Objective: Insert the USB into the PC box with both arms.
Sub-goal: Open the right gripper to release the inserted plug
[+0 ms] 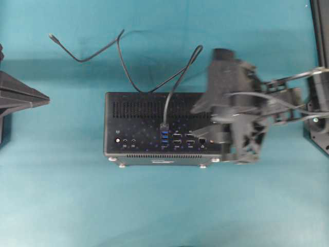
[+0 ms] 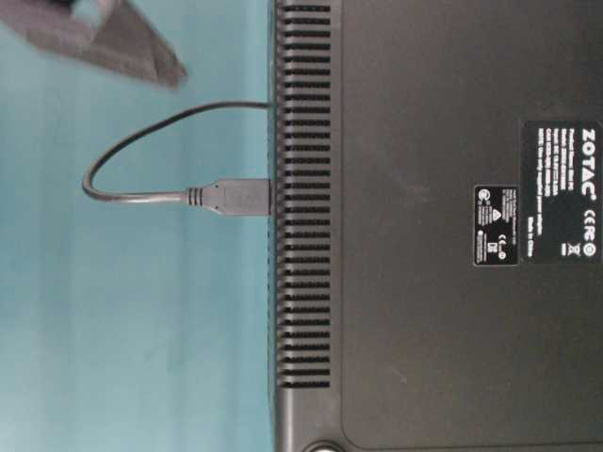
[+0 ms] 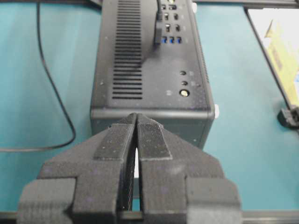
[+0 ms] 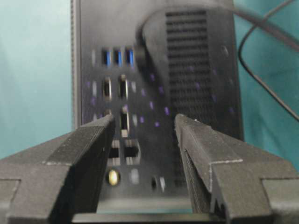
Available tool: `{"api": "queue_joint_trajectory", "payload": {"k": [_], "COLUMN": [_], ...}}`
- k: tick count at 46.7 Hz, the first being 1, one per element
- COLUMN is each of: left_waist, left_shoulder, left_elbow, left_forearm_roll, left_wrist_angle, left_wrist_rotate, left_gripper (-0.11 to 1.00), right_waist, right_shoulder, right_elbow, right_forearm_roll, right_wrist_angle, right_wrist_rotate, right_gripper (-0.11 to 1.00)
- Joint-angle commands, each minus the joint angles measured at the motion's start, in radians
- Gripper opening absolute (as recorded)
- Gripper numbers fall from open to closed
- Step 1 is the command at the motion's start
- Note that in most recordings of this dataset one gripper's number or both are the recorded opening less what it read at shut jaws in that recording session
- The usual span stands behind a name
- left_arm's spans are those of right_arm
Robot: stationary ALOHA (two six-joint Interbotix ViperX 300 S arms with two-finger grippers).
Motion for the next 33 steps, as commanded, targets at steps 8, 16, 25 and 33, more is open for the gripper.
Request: {"api": "queue_joint_trajectory", "payload": {"k": [8,16,25,33], "left_waist": [-0.006,-0.006,-0.006,-0.008], "left_shoulder": [-0.005,-0.018,-0.028,-0.028], "left_elbow": [-0.014,-0.006,0.002,-0.003], "left_forearm_roll": [0.002,0.003,0.003,0.003], "left_wrist_angle": [-0.029,-0.046,-0.049,-0.075], "left_wrist_rotate": [0.003,0.003,0.002,-0.002], "left_gripper": [0.0,0.0,0.0,0.0], "right_waist": [-0.003,-0.003,-0.006,-0.011], "right_shoulder": [-0.127,-0.204,-0.287,-0.339], "right_elbow": [0.066,0.13,0.206,0.245], "right_forearm_roll": [-0.012,-0.012,-0.012,-0.012], "right_wrist_angle": [-0.063,-0.127,-0.184,-0.189], "right_wrist_rotate": [0.006,0.008,0.009,0.009], "right_gripper": [0.59,0.59,0.59,0.59]}}
